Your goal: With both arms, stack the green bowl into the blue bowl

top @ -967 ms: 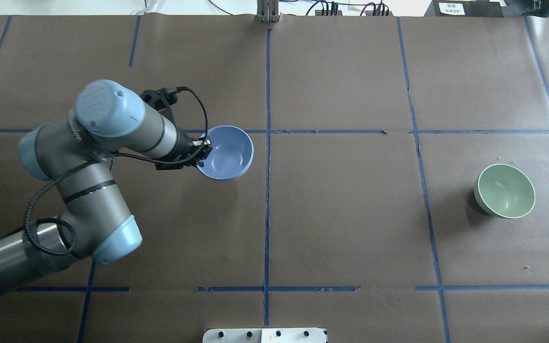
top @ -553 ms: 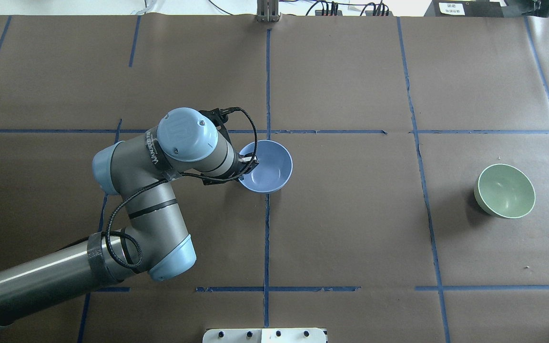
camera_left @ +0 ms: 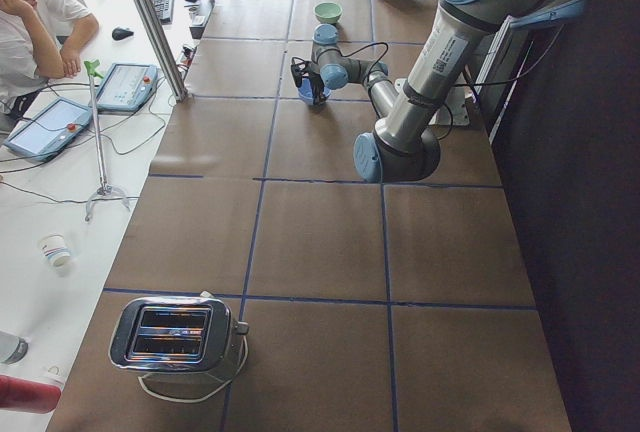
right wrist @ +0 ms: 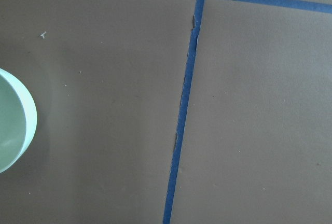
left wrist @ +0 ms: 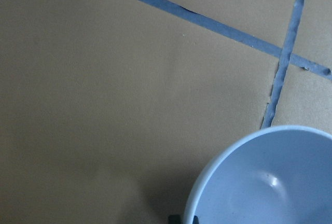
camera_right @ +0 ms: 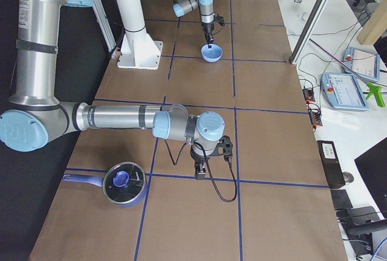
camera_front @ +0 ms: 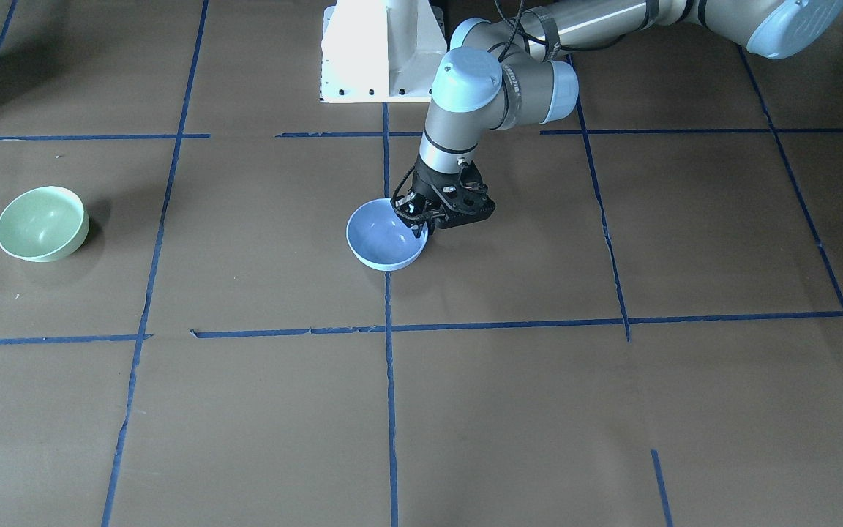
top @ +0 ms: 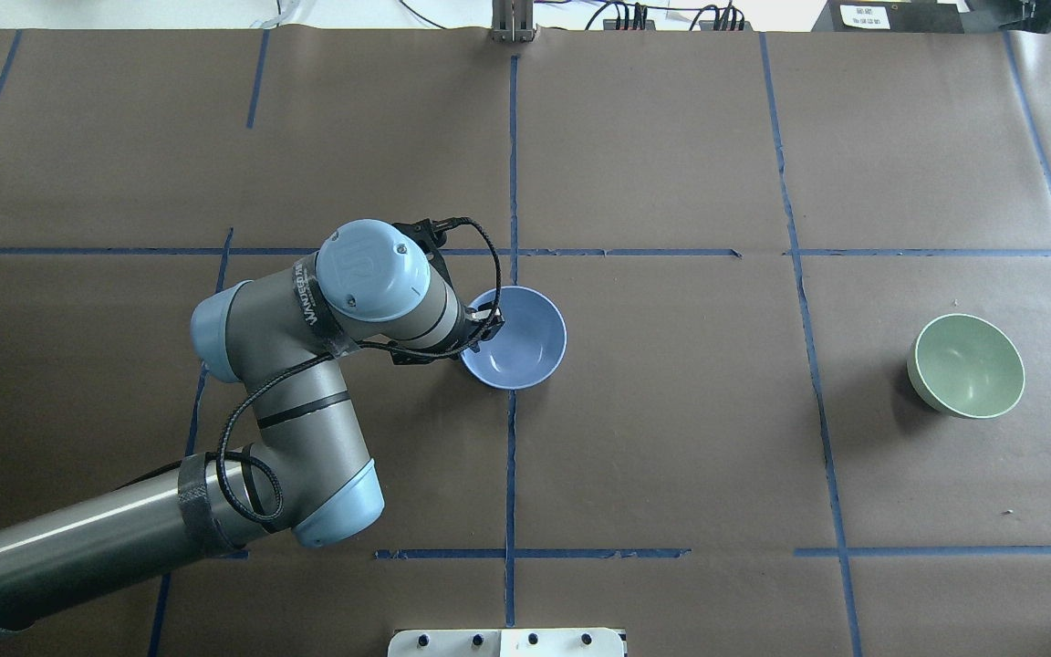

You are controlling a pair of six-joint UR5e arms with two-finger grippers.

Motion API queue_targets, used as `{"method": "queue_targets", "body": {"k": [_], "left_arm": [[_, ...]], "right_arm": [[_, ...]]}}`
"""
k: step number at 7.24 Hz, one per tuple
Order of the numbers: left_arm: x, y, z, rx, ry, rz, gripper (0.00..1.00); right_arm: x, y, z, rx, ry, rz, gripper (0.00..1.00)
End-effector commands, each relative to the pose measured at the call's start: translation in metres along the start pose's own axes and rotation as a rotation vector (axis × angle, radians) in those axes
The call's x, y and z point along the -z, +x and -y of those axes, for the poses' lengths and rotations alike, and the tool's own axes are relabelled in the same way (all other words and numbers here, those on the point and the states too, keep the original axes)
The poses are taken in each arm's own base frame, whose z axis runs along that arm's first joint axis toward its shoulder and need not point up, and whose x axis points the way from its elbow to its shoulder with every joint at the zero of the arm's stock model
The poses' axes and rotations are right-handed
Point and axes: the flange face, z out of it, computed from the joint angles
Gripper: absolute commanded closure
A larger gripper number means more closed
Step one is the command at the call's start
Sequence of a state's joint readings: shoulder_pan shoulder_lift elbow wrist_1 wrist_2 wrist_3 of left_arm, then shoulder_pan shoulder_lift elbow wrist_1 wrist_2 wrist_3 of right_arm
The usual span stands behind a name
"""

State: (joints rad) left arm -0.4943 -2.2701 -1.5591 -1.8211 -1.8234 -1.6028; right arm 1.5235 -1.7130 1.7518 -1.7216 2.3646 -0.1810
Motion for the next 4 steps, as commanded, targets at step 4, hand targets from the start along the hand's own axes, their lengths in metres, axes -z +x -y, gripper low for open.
{"method": "queue_targets", "body": {"k": [4], "left_arm": [[0.091,-0.107,0.066,-0.294,-0.071,0.066,0.0]], "right_arm": [[0.019,-0.02,0.025,0.056,0.108,-0.014,0.0]]}}
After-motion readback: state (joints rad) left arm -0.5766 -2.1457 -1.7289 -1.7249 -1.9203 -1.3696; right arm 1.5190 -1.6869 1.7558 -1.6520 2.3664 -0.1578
